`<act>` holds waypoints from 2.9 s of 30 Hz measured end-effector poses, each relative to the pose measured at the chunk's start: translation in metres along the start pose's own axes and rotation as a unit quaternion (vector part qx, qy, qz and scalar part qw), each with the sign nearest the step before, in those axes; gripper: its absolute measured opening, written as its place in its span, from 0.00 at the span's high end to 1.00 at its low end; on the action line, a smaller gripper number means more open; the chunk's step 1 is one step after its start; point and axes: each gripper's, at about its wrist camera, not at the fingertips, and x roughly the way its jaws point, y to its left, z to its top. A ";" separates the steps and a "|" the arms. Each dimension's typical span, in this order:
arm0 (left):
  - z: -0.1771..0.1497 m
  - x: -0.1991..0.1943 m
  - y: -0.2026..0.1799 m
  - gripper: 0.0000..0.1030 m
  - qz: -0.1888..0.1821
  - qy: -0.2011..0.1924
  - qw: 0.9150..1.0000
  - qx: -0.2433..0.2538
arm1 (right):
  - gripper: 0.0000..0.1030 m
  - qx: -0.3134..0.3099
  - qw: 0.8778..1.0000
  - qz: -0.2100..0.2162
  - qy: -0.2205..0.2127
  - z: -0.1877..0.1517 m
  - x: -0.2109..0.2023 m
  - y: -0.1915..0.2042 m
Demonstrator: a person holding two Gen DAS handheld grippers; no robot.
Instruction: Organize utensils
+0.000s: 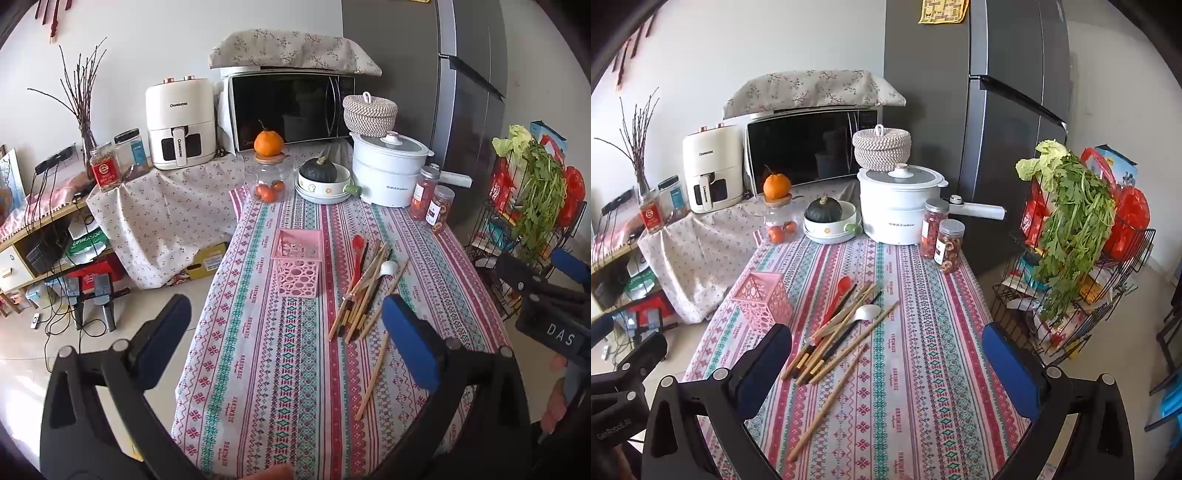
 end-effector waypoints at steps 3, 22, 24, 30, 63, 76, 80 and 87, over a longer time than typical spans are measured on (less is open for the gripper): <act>0.001 0.001 -0.002 0.00 0.000 0.002 1.000 0.002 | 0.00 -0.001 1.000 -0.002 0.002 0.000 -0.001 0.000; -0.004 0.002 0.003 0.00 0.002 -0.004 1.000 -0.005 | 0.00 0.007 1.000 0.010 0.011 -0.003 0.005 0.000; -0.004 0.002 0.002 0.00 0.003 -0.004 1.000 -0.006 | 0.00 0.007 1.000 0.010 0.012 -0.003 0.005 0.001; -0.003 0.002 0.002 0.00 0.003 -0.005 1.000 -0.006 | 0.00 0.008 1.000 0.011 0.012 -0.003 0.005 0.001; -0.003 0.001 0.003 0.00 0.002 -0.005 1.000 -0.007 | 0.00 0.007 1.000 0.012 0.015 -0.004 0.006 0.003; -0.003 0.000 0.003 0.00 0.002 -0.006 1.000 -0.007 | 0.00 0.008 1.000 0.012 0.016 -0.003 0.006 0.002; -0.003 0.000 0.003 0.00 0.002 -0.006 1.000 -0.007 | 0.00 0.008 1.000 0.012 0.016 -0.003 0.006 0.002; -0.003 0.000 0.002 0.00 0.002 -0.006 1.000 -0.007 | 0.00 0.008 1.000 0.012 0.016 -0.005 0.007 0.004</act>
